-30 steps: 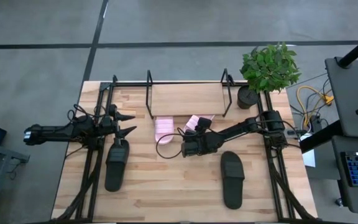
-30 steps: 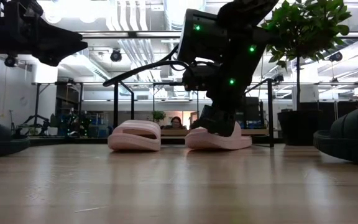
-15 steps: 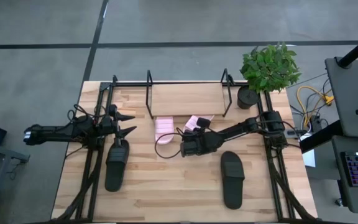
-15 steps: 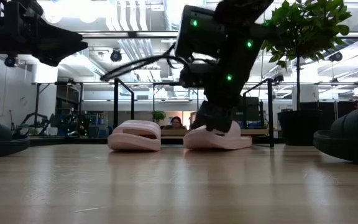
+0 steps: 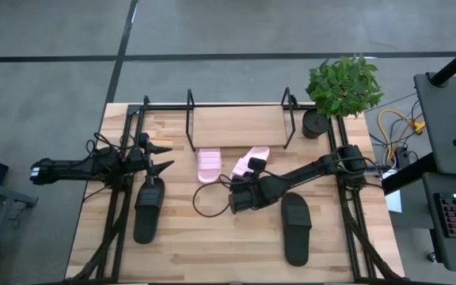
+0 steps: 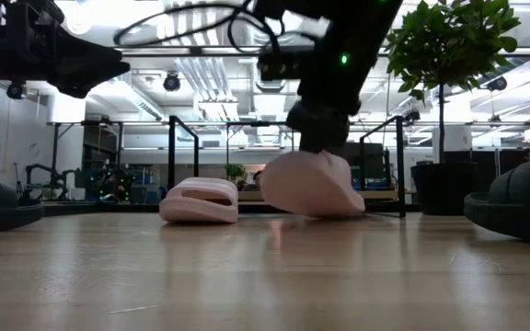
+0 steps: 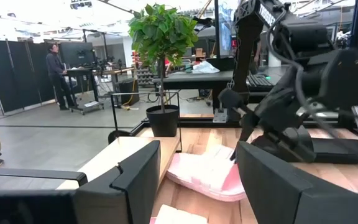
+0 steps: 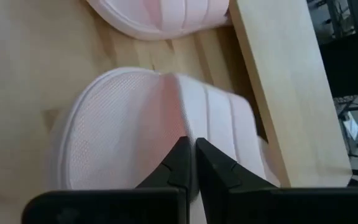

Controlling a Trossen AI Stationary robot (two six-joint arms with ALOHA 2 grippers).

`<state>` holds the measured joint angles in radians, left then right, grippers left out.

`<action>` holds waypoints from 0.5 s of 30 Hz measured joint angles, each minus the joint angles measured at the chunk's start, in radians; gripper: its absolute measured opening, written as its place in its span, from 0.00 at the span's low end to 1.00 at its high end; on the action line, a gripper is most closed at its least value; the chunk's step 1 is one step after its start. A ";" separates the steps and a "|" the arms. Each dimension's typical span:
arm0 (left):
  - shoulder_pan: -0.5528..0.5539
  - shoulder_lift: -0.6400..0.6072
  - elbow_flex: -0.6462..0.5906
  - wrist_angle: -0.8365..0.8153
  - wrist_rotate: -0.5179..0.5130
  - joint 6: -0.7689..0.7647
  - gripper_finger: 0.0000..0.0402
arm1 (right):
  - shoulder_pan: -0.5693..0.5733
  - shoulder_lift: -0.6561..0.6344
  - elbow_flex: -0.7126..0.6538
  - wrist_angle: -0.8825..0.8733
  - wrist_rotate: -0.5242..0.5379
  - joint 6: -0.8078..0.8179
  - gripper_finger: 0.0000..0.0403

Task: Pick and place slides into the shelf
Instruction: Put the right pink slides on the shelf

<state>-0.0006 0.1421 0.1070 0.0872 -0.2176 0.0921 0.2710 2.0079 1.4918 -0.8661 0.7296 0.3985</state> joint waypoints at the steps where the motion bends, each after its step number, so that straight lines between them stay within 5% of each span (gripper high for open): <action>1: 0.000 0.000 0.000 0.000 0.000 0.000 0.49 | 0.006 -0.007 0.003 0.000 0.000 0.001 0.02; 15: 0.000 -0.002 0.000 0.000 0.000 0.000 0.49 | 0.066 -0.130 0.008 0.011 0.040 -0.005 0.02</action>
<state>-0.0002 0.1402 0.1070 0.0872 -0.2176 0.0917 0.3368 1.8782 1.4995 -0.8555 0.7697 0.3937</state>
